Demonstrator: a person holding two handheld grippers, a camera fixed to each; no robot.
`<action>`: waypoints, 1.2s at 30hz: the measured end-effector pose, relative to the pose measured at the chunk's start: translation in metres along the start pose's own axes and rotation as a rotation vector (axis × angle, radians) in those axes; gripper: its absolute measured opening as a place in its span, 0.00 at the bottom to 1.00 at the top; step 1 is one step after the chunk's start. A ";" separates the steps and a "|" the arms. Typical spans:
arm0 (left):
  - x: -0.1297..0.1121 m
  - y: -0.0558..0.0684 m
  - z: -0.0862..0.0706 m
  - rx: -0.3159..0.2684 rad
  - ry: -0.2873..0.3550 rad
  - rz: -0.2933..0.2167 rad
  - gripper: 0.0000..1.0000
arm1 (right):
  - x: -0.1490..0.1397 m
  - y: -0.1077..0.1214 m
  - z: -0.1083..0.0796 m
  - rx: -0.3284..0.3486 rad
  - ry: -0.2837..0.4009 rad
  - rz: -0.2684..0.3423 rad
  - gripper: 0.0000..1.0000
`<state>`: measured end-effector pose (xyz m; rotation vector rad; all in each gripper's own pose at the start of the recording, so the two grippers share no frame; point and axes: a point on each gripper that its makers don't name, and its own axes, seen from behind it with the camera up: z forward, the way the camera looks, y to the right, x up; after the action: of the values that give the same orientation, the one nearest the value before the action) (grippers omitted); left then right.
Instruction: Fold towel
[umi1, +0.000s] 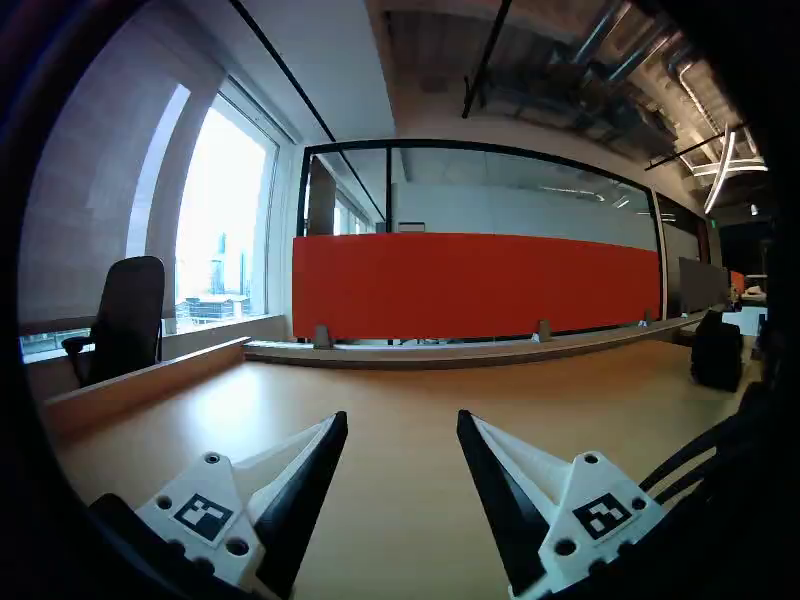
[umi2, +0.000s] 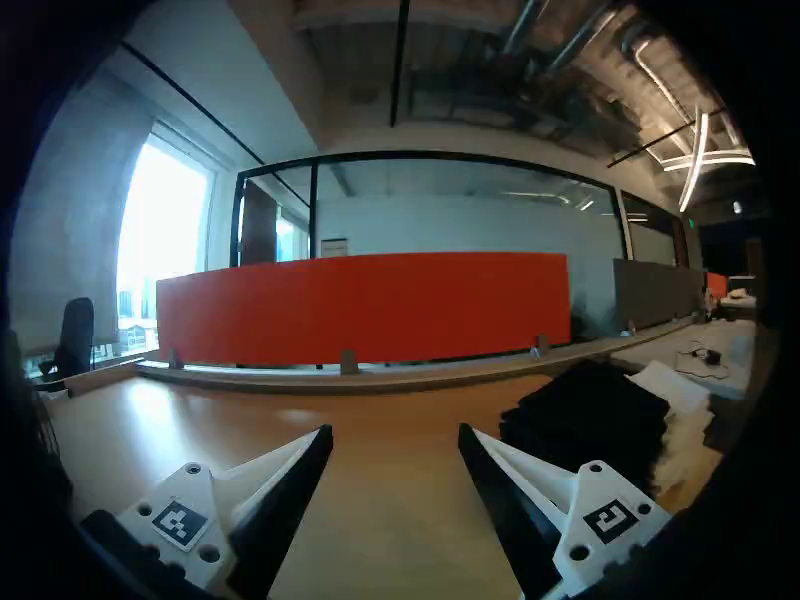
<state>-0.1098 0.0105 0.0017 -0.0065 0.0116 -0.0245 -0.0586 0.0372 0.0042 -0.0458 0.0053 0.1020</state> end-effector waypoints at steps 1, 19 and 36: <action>0.000 0.000 0.000 0.000 0.000 0.000 0.80 | -0.002 0.000 0.000 0.002 0.002 0.006 0.97; -0.001 0.000 0.000 0.000 0.000 0.000 0.99 | -0.022 -0.006 0.001 0.023 -0.007 -0.042 0.97; -0.001 0.000 0.000 0.000 0.000 0.000 0.99 | -0.030 -0.016 -0.002 0.038 -0.014 -0.033 0.97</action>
<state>-0.1110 0.0104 0.0019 -0.0066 0.0116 -0.0246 -0.0872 0.0179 0.0034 -0.0073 -0.0075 0.0692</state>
